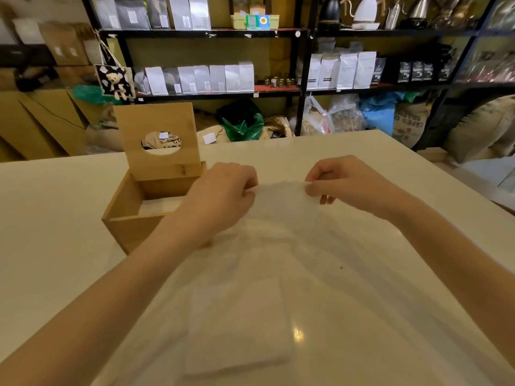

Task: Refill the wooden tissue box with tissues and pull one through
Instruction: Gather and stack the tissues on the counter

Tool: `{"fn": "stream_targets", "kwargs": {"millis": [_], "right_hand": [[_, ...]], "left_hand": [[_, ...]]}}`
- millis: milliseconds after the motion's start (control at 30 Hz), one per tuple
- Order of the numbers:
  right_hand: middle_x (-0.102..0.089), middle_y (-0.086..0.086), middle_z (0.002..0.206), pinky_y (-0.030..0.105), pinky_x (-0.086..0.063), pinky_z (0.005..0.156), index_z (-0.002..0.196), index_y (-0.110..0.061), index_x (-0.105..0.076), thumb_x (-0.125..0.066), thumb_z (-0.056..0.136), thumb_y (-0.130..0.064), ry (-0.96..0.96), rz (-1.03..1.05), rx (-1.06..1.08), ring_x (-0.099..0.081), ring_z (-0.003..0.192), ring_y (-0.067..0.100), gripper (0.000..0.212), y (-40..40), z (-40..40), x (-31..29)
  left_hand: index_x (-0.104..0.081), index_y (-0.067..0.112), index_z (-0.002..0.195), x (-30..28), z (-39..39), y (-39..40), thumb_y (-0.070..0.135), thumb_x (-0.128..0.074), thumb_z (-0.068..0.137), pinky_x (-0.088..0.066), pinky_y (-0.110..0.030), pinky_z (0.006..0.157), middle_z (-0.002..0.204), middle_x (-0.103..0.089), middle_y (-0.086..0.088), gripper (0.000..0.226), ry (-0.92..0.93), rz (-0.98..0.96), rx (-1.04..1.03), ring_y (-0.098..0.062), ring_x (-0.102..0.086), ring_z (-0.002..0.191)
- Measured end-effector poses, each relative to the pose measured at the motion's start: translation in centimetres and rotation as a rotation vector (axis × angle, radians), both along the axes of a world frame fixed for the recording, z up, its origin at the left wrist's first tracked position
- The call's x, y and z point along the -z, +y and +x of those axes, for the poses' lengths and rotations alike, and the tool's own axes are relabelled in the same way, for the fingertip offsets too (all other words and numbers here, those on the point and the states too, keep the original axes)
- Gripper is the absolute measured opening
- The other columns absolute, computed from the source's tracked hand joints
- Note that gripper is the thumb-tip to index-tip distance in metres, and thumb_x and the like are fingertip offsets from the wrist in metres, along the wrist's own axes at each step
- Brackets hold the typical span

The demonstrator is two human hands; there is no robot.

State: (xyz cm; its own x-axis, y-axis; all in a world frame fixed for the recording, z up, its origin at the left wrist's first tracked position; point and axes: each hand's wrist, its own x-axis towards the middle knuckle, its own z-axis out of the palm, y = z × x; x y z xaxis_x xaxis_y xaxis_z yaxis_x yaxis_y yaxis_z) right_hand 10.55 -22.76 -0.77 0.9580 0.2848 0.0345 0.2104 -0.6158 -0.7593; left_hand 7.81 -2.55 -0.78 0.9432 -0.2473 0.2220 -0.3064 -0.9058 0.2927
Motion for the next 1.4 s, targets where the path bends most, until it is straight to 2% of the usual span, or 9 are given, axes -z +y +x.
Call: {"fn": "stream_targets", "kwargs": {"millis": [133, 267, 333, 433, 567, 800, 1000, 1267, 1400], "right_hand": [[-0.066, 0.008, 0.070, 0.015, -0.050, 0.057, 0.075, -0.014, -0.068, -0.065, 0.080, -0.008, 0.092, 0.158, -0.123, -0.057, 0.056, 0.008, 0.008, 0.8, -2.7, -1.5], [-0.067, 0.011, 0.076, 0.022, -0.054, 0.065, 0.073, -0.017, -0.071, -0.067, 0.076, -0.009, 0.220, 0.240, -0.254, -0.059, 0.073, 0.025, 0.009, 1.8, -5.0, -1.5], [-0.065, 0.015, 0.078, 0.022, -0.053, 0.062, 0.075, -0.015, -0.071, -0.069, 0.074, -0.008, 0.281, 0.223, -0.288, -0.057, 0.070, 0.025, 0.007, 2.4, -5.9, -0.9], [-0.060, 0.015, 0.070, 0.021, -0.045, 0.054, 0.082, -0.009, -0.072, -0.067, 0.076, -0.003, 0.376, 0.130, -0.314, -0.051, 0.053, 0.013, 0.009, 3.1, -7.0, 0.6], [-0.058, 0.016, 0.074, 0.019, -0.039, 0.051, 0.086, -0.007, -0.074, -0.067, 0.078, -0.009, 0.435, 0.007, -0.343, -0.044, 0.056, 0.014, 0.011, 3.8, -7.9, 2.8], [-0.071, 0.018, 0.089, 0.038, -0.048, 0.071, 0.086, -0.013, -0.072, -0.060, 0.083, -0.011, 0.232, -0.088, -0.264, -0.061, 0.075, 0.029, 0.012, 4.4, -8.8, 4.8], [-0.069, 0.006, 0.081, 0.023, -0.042, 0.066, 0.087, -0.020, -0.072, -0.058, 0.085, -0.019, 0.022, -0.215, -0.255, -0.052, 0.064, 0.010, 0.014, 5.0, -9.3, 5.1], [-0.064, -0.007, 0.090, 0.035, -0.049, 0.076, 0.094, -0.025, -0.070, -0.058, 0.084, -0.024, -0.073, -0.331, -0.258, -0.051, 0.069, 0.006, 0.015, 5.3, -9.6, 5.1], [-0.059, -0.010, 0.099, 0.033, -0.049, 0.079, 0.104, -0.026, -0.064, -0.059, 0.083, -0.028, -0.091, -0.399, -0.242, -0.051, 0.074, 0.005, 0.022, 5.3, -9.3, 5.1]], "left_hand": [[-0.060, 0.025, 0.089, -2.3, -3.6, 2.6, 0.019, -0.064, 0.083, -0.045, -0.011, 0.058, 0.082, -0.059, 0.014, 0.010, 0.208, -0.184, 0.019, -0.003, -0.058, 0.072], [-0.067, 0.029, 0.088, -3.2, -6.3, 5.2, 0.018, -0.073, 0.073, -0.053, -0.021, 0.077, 0.085, -0.075, 0.002, 0.019, 0.477, -0.344, 0.050, -0.008, -0.068, 0.075], [-0.069, 0.026, 0.091, -2.7, -7.2, 6.1, 0.016, -0.073, 0.072, -0.053, -0.029, 0.080, 0.088, -0.076, 0.000, 0.022, 0.596, -0.361, 0.067, -0.012, -0.070, 0.078], [-0.070, 0.024, 0.085, -0.9, -8.2, 6.8, 0.013, -0.072, 0.074, -0.052, -0.023, 0.068, 0.082, -0.075, 0.003, 0.016, 0.712, -0.344, 0.072, -0.006, -0.068, 0.068], [-0.069, 0.020, 0.084, 1.7, -8.6, 6.9, 0.013, -0.071, 0.077, -0.048, -0.017, 0.059, 0.066, -0.069, 0.006, 0.011, 0.813, -0.319, 0.036, 0.001, -0.062, 0.056], [-0.066, 0.022, 0.079, 3.5, -8.7, 6.4, 0.023, -0.062, 0.085, -0.045, -0.019, 0.057, 0.064, -0.070, 0.006, 0.007, 0.764, -0.327, -0.072, -0.004, -0.065, 0.059], [-0.067, 0.019, 0.082, 3.5, -8.8, 6.1, 0.025, -0.060, 0.087, -0.052, -0.026, 0.063, 0.078, -0.072, -0.005, 0.011, 0.706, -0.275, -0.073, -0.013, -0.065, 0.066], [-0.065, 0.019, 0.083, 3.7, -8.6, 6.3, 0.020, -0.063, 0.085, -0.054, -0.020, 0.058, 0.088, -0.069, -0.004, 0.002, 0.635, -0.191, -0.107, -0.011, -0.065, 0.067], [-0.061, 0.021, 0.101, 4.0, -8.4, 6.3, 0.024, -0.069, 0.079, -0.049, -0.019, 0.065, 0.093, -0.061, 0.003, 0.023, 0.556, -0.073, -0.103, -0.009, -0.058, 0.077]]}}
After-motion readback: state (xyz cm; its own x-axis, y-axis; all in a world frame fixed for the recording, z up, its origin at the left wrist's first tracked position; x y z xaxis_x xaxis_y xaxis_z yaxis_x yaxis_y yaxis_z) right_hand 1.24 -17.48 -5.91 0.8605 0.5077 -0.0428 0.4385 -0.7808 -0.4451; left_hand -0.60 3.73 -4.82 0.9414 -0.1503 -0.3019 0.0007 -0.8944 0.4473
